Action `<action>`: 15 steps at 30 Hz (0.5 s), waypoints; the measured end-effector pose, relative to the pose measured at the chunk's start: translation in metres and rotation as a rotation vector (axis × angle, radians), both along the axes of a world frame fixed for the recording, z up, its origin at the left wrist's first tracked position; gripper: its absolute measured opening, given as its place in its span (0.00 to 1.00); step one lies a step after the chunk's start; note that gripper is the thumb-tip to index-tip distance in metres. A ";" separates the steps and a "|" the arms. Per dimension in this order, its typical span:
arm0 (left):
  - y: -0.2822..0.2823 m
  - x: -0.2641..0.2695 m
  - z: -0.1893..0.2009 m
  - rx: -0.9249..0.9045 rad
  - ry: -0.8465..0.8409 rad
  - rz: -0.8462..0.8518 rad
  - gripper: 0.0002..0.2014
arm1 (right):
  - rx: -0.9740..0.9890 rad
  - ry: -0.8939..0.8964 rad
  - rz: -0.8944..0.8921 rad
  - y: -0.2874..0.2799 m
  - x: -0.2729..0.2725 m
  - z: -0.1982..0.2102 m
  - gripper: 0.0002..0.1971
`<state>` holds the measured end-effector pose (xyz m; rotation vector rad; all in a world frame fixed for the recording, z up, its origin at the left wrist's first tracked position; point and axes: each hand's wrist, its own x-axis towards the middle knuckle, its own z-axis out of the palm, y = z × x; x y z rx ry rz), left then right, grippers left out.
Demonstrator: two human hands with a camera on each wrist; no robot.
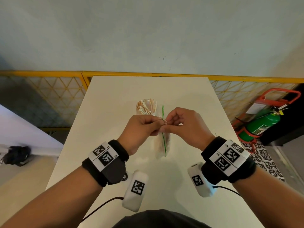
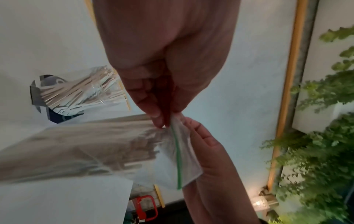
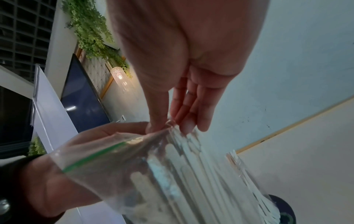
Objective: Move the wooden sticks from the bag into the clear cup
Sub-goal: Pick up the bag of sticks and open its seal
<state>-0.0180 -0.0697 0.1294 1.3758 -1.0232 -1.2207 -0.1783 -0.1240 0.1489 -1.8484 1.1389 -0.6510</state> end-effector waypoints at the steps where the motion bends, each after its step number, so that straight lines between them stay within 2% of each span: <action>1: -0.001 0.001 0.000 0.002 0.039 0.017 0.05 | 0.003 0.006 0.012 0.000 0.000 0.002 0.15; 4: -0.002 -0.001 0.001 -0.002 0.109 0.047 0.02 | 0.004 -0.003 0.015 0.001 0.003 0.002 0.13; 8: -0.004 -0.005 -0.001 -0.008 0.130 0.104 0.04 | -0.026 0.075 -0.054 0.000 0.010 -0.002 0.07; 11: -0.005 -0.004 -0.001 0.012 0.193 0.122 0.03 | -0.032 0.107 -0.018 -0.001 0.014 0.003 0.04; 15: -0.006 0.003 -0.002 0.060 0.292 0.096 0.03 | -0.008 0.125 0.061 -0.004 0.013 0.008 0.09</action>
